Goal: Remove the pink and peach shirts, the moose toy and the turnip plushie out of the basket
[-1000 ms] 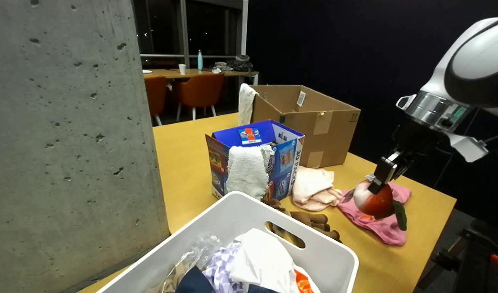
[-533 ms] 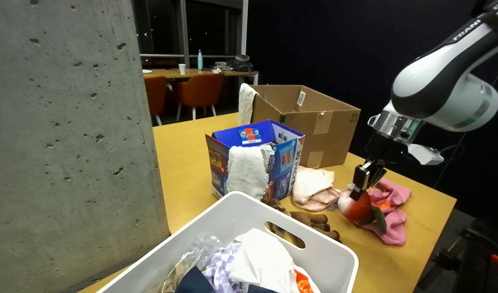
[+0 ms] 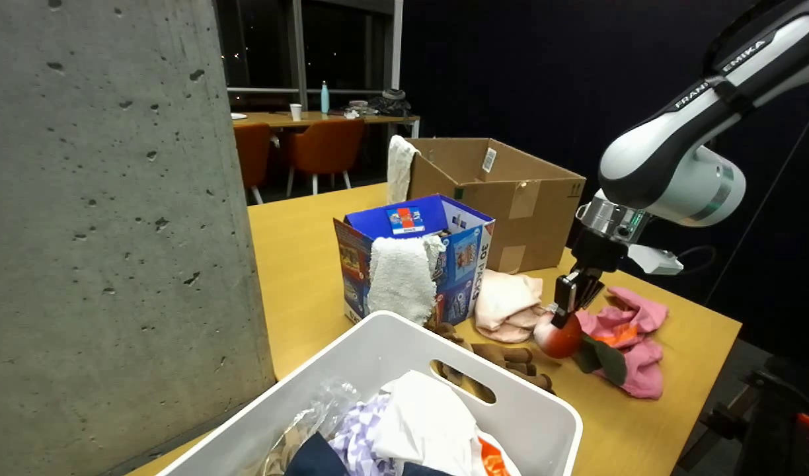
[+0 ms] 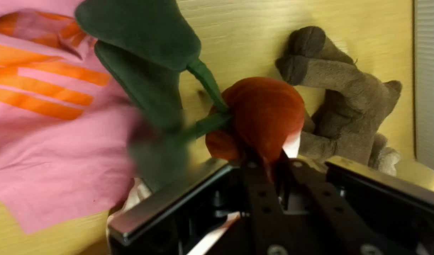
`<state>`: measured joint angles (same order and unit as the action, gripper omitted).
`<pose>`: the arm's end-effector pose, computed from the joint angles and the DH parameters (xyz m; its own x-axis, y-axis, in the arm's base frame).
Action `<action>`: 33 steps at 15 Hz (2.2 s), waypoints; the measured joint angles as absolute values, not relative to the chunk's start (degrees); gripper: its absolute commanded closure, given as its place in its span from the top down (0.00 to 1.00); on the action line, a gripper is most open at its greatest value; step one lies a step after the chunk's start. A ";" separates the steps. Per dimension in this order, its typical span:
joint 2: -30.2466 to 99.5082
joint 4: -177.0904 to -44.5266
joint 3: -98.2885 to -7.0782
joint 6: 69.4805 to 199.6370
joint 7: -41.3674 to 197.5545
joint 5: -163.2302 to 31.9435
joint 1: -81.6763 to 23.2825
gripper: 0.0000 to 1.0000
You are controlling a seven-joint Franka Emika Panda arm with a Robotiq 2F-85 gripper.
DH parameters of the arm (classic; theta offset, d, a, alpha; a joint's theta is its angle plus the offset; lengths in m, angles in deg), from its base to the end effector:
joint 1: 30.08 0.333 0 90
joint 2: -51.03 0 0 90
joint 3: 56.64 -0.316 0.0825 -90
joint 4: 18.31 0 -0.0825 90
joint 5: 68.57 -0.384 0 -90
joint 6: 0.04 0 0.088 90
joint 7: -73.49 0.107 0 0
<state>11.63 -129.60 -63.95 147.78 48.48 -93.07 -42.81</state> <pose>0.6029 -0.0648 0.1209 0.9982 -0.0577 0.0160 -0.0503 -0.9531 -0.2985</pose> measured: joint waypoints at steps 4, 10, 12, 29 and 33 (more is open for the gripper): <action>12.28 -129.52 -63.95 147.78 48.68 -92.94 -45.51 0.03; 13.84 -128.81 -63.94 147.78 48.68 -93.02 -50.45 0.03; 13.80 -128.04 -63.93 147.78 48.69 -93.42 -51.79 0.03; -0.55 -108.04 -57.18 143.87 64.89 -87.68 -49.32 0.03; -1.38 -106.83 -55.50 143.54 67.28 -87.55 -49.35 0.37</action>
<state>-1.38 -106.83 -55.50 143.54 67.28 -87.55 -49.35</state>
